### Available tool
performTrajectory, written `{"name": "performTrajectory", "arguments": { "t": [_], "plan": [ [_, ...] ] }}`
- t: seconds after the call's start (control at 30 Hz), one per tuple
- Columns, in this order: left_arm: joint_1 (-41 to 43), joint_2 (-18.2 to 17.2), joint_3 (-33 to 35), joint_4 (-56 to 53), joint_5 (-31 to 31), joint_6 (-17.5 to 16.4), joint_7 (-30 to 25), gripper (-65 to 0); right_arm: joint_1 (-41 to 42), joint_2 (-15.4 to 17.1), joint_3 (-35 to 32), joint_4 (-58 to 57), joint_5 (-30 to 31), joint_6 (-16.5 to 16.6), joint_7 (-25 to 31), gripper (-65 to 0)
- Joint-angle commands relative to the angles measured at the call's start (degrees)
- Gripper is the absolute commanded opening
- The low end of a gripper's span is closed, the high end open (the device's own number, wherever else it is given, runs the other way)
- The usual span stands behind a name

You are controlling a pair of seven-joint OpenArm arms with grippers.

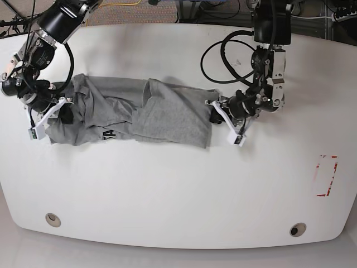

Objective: Fold the T-shirt properly
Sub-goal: 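Grasp both ends of the grey strip with the two grippers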

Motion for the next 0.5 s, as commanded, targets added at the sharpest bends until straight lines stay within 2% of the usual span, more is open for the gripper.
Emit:
{"name": "performTrajectory", "arguments": {
  "t": [0.0, 0.2, 0.47],
  "plan": [
    [-1.0, 1.2, 1.2, -2.0, 2.5, 0.9, 3.5, -62.2, -0.1, 1.5, -3.9, 6.9, 1.8, 0.3, 1.2, -63.7],
    [-4.0, 5.2, 2.8, -7.4, 2.5, 1.0, 3.4, -62.2, -0.5, 0.7, -10.8, 16.1, 1.8, 0.3, 1.2, -63.7],
    [-5.6, 8.0, 4.7, -9.2, 2.5, 1.0, 2.6, -62.4, 0.3, -3.0, -17.6, 18.2, 1.7, 0.3, 1.3, -63.7]
  ]
}}
